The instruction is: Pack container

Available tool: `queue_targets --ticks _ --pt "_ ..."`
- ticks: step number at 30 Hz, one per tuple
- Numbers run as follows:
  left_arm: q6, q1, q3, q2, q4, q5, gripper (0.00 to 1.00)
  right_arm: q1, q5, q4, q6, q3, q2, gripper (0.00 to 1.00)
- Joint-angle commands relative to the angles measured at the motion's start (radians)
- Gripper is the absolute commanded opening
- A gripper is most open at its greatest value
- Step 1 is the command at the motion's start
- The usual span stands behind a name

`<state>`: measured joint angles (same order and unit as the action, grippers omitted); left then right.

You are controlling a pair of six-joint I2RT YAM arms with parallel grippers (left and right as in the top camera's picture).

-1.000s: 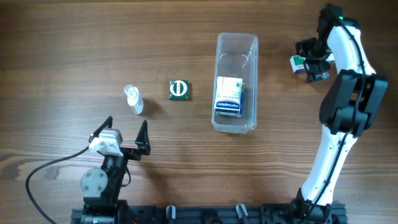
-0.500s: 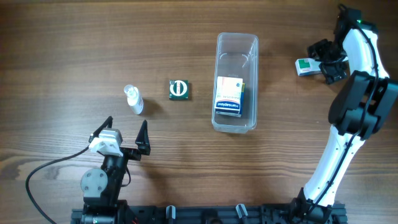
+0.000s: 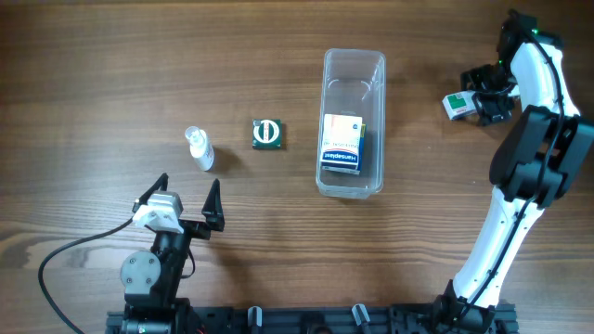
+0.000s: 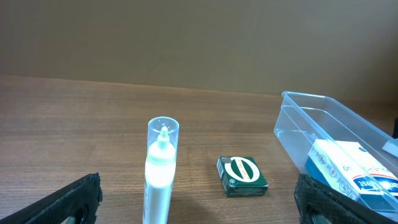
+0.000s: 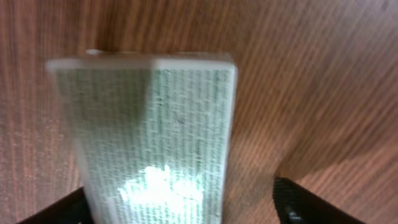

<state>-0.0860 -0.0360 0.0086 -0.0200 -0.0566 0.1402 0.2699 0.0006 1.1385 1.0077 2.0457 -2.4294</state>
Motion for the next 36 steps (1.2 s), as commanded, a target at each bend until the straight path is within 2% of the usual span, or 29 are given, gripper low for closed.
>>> queue_targets --ticks 1,5,16,23,28,36 --pt "0.019 0.01 -0.003 0.002 -0.005 0.008 1.0 -0.004 0.0 -0.016 -0.017 0.018 -0.019 0.72" --pt "0.019 0.01 -0.003 0.002 -0.005 0.008 1.0 -0.004 0.006 -0.016 -0.025 0.018 -0.019 0.7" --pt "0.019 0.01 -0.003 0.002 -0.005 0.008 1.0 -0.004 0.006 -0.027 -0.073 0.019 -0.014 0.5" --pt "0.019 0.01 -0.003 0.002 -0.005 0.008 1.0 -0.014 0.006 -0.034 -0.118 0.019 0.044 0.5" --pt "0.019 0.01 -0.003 0.002 -0.005 0.008 1.0 -0.06 -0.005 -0.035 -0.179 0.019 0.163 0.5" --pt "0.019 0.01 -0.003 0.002 -0.005 0.008 1.0 -0.264 0.007 -0.031 -0.28 0.019 0.369 0.51"
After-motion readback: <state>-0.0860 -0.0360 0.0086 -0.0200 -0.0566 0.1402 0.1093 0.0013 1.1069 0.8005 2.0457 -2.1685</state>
